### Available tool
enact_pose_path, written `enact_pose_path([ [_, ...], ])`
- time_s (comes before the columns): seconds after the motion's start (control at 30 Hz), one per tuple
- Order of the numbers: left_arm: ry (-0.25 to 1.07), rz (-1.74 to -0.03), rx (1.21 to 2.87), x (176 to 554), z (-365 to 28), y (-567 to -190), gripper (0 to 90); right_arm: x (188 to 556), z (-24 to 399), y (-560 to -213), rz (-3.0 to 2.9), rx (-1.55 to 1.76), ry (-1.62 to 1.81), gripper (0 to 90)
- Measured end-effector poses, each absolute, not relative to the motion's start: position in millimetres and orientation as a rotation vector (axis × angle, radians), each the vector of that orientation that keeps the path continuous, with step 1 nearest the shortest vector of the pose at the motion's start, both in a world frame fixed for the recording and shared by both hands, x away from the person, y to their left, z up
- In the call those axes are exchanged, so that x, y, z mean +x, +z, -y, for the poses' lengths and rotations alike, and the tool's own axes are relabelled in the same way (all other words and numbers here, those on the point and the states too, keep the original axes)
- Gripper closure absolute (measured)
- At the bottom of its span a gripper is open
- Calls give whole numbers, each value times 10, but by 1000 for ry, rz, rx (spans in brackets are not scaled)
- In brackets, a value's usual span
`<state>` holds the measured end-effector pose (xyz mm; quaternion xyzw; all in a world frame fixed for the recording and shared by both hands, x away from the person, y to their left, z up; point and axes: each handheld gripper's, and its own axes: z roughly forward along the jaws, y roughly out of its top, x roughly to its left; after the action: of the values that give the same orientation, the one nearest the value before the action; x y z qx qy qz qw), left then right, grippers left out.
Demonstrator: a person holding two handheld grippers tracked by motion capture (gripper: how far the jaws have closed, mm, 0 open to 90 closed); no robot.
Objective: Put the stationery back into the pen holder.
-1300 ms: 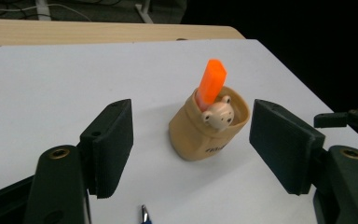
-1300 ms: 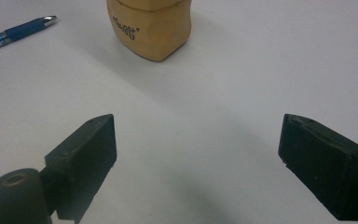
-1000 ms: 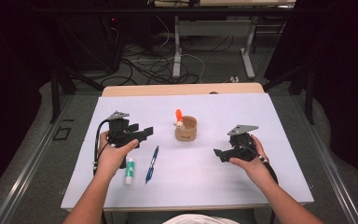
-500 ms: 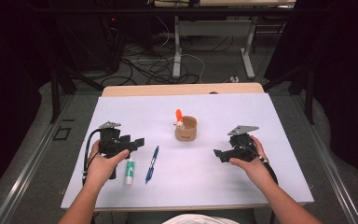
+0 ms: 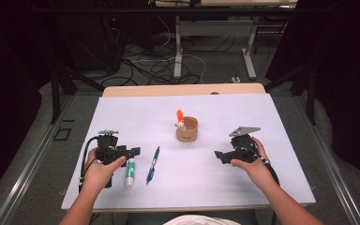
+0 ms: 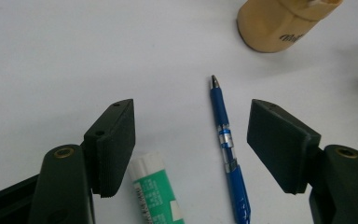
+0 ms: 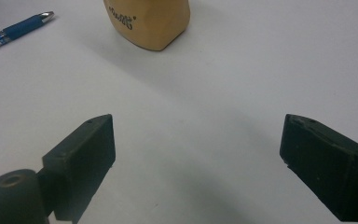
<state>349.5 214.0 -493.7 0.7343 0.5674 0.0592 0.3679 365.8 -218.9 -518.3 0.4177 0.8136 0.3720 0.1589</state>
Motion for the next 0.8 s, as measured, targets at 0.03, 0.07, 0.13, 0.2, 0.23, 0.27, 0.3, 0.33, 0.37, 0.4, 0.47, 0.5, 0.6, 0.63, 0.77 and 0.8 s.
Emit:
enact_pose_path([
  [0.03,135,-1458,1905,3496,-2159,-4942,328,3658,2187,-5186,-2325,1196,1066,100],
  [0.07,133,-1475,1906,3493,-2162,-4950,332,3656,2188,-5190,-2325,1199,1068,100],
  [0.13,146,-1488,1903,3492,-2169,-4983,342,3661,2194,-5195,-2324,1186,1062,100],
  [0.2,147,-1500,1899,3487,-2179,-4999,348,3655,2193,-5194,-2332,1198,1056,100],
  [0.23,128,-1502,1915,3483,-2198,-4989,350,3655,2193,-5199,-2329,1192,1059,100],
  [0.27,134,-1503,1913,3478,-2204,-4993,351,3655,2193,-5199,-2334,1187,1061,100],
  [0.3,137,-1506,1910,3470,-2211,-4996,352,3655,2190,-5200,-2335,1186,1064,100],
  [0.33,140,-1513,1906,3460,-2217,-4999,352,3654,2189,-5201,-2335,1187,1064,100],
  [0.37,131,-1517,1915,3448,-2231,-4994,353,3653,2187,-5201,-2335,1190,1062,100],
  [0.4,140,-1523,1901,3429,-2228,-5007,357,3653,2187,-5202,-2336,1188,1061,100],
  [0.47,132,-1531,1905,3381,-2233,-5014,367,3653,2183,-5204,-2337,1191,1067,100],
  [0.5,127,-1539,1910,3361,-2234,-5017,367,3653,2183,-5204,-2337,1187,1070,100],
  [0.6,121,-1560,1917,3277,-2228,-5062,371,3653,2180,-5202,-2336,1191,1066,100],
  [0.63,108,-1562,1918,3255,-2227,-5074,371,3653,2178,-5204,-2334,1194,1064,100],
  [0.77,89,-1586,1929,3172,-2216,-5106,374,3655,2172,-5203,-2337,1188,1067,100],
  [0.8,90,-1591,1916,3154,-2212,-5121,375,3655,2169,-5202,-2337,1189,1066,100],
])
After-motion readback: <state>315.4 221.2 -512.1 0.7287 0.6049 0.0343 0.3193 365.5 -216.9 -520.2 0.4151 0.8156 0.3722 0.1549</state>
